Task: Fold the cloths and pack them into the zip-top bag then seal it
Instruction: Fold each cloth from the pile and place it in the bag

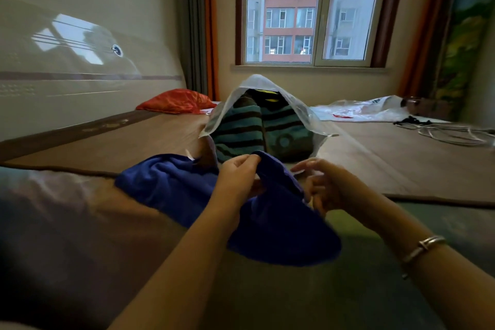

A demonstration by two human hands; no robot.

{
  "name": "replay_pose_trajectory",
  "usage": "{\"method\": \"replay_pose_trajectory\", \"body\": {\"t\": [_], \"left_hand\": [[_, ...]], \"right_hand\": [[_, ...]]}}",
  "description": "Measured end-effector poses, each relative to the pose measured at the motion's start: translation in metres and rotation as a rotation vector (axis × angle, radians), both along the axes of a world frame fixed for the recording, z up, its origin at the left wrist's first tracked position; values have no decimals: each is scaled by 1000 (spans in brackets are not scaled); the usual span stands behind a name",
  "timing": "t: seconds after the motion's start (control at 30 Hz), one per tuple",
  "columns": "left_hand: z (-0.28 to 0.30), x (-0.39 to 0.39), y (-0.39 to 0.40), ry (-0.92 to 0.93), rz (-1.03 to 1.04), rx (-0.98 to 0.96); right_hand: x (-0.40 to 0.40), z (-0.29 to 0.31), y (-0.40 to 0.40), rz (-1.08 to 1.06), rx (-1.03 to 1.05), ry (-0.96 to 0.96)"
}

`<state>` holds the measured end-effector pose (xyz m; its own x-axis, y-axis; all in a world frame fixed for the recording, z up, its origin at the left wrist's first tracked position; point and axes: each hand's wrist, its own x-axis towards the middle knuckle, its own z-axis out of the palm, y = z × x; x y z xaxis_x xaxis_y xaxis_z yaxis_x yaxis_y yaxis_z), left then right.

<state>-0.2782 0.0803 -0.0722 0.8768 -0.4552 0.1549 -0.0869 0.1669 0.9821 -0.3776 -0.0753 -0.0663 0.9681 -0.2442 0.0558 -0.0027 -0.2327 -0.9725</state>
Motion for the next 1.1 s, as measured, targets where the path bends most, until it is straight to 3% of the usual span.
{"method": "replay_pose_trajectory", "body": {"t": [0.17, 0.27, 0.4, 0.47, 0.53, 0.63, 0.73, 0.83, 0.97, 1.1], "left_hand": [[-9, 6, -2, -121, 38, 161], [-11, 12, 6, -160, 68, 174], [-12, 25, 18, -192, 127, 179], [-11, 33, 25, -206, 176, 190], [-11, 43, 36, -231, 229, 209], [-18, 63, 55, -337, 273, 377], [-29, 80, 71, -432, 284, 591], [-38, 94, 83, -475, 362, 685], [-43, 114, 100, -409, 530, 603], [-44, 127, 113, -285, 496, 427]], "right_hand": [[5, -10, 7, 130, -340, -27], [19, -23, 15, 19, -567, -91], [39, -35, 25, -35, -699, -195], [48, -35, 32, -17, -661, -209], [56, -31, 41, 25, -457, -218], [66, -22, 51, 17, -265, -186], [80, -25, 59, -45, -437, -144], [99, -39, 68, -84, -661, -164], [135, -53, 95, -61, -803, -220], [188, -58, 123, -90, -749, -285]]}}
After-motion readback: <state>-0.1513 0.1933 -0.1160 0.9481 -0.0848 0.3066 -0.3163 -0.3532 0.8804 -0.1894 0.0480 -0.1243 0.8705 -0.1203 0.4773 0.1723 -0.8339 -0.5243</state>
